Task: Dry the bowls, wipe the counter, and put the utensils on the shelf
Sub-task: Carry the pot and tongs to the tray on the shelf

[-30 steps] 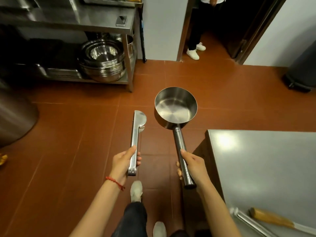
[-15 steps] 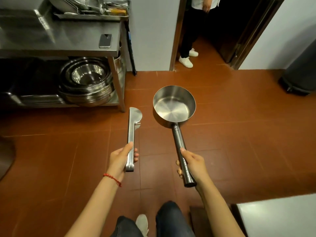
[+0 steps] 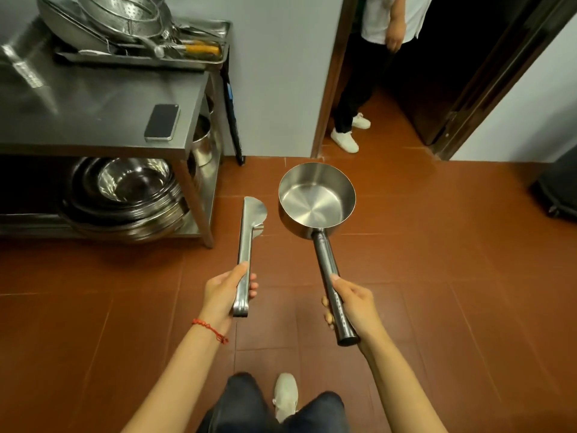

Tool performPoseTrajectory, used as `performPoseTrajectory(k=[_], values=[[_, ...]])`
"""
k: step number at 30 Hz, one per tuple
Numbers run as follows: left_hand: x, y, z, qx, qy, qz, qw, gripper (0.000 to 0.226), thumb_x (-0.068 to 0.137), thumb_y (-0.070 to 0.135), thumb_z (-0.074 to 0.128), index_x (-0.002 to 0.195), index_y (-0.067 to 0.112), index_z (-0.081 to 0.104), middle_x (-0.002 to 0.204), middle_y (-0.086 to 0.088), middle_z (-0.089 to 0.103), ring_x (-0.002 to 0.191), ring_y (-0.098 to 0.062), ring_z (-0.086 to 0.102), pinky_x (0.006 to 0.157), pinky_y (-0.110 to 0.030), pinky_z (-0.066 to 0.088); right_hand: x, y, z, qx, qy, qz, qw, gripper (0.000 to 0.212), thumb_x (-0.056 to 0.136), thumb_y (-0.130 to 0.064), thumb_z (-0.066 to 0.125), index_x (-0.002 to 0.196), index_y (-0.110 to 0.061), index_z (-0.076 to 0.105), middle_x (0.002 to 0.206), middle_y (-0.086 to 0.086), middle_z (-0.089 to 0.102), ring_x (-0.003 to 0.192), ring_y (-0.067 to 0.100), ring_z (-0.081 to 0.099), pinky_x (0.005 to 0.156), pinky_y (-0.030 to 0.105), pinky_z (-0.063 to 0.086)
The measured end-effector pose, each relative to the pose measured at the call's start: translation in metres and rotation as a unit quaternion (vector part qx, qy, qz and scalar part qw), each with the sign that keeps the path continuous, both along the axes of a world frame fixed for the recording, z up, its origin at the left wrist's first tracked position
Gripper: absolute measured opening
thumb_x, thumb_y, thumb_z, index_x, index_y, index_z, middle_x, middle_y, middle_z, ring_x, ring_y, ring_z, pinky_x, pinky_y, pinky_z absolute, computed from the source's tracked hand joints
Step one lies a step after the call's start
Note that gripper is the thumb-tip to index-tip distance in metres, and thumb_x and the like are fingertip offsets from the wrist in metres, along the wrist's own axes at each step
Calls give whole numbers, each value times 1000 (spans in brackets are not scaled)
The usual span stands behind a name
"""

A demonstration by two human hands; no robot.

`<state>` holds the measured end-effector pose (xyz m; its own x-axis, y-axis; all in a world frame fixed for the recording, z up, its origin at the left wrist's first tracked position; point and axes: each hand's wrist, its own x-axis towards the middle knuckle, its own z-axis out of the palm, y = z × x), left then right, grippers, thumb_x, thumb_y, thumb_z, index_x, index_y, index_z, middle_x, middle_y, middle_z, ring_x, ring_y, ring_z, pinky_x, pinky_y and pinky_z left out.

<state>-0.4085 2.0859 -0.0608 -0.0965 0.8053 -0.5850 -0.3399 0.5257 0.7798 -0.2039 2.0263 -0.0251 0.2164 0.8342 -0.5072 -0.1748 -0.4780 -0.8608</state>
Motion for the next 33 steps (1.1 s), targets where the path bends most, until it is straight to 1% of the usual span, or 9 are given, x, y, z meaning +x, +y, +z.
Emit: performPoseTrajectory(k=[5,8,12,18,25,28,31,33], values=[[16,99,8,2,-11,15,1000,19,81,20,66,80,1,66,59,-6,69,48,-12,63,42,-20,51,18,105,4,-6,-4,13,1000,30,92,-23,52,68,-6,57,53,10,56,35,20,47,36,23,41],[19,167,5,6,-9,21,1000,19,82,19,65,80,1,66,64,-8,68,47,-12,62,42,-19,50,22,174,-1,-3,-13,16,1000,31,92,-24,52,66,-7,56,53,10,56,35,20,48,36,23,41],[18,262,6,12,-6,8,1000,20,83,21,64,82,2,66,73,-11,65,51,-11,62,44,-19,51,19,268,-1,6,-11,16,1000,32,92,-23,52,64,-8,54,54,10,55,35,20,48,37,23,40],[12,387,24,18,4,18,1000,21,83,22,65,81,2,67,70,-10,66,51,-13,62,44,-20,51,16,390,12,12,-17,30,999,31,92,-25,52,68,-5,55,52,9,56,34,19,48,35,23,41],[19,497,33,28,3,77,997,19,83,21,65,80,2,67,57,-3,69,47,-10,62,41,-18,50,30,515,20,26,-29,74,996,34,92,-27,52,65,-7,56,54,11,56,37,21,48,37,26,42],[23,542,33,36,2,120,992,19,83,20,64,79,2,67,60,-6,68,46,-10,62,41,-18,50,38,575,20,26,-30,104,994,32,92,-26,52,67,-8,58,53,9,57,36,20,49,36,26,42],[30,583,35,43,7,157,987,26,83,24,64,86,-2,68,68,-9,67,50,-11,61,42,-19,51,46,635,20,39,-31,156,986,32,92,-27,53,68,-7,58,53,9,58,36,20,49,36,26,43],[35,609,38,43,10,188,981,28,83,25,64,87,-2,67,71,-11,67,52,-12,62,43,-20,51,51,674,24,38,-38,192,980,32,92,-27,52,68,-6,58,53,9,58,36,20,50,37,26,43]])
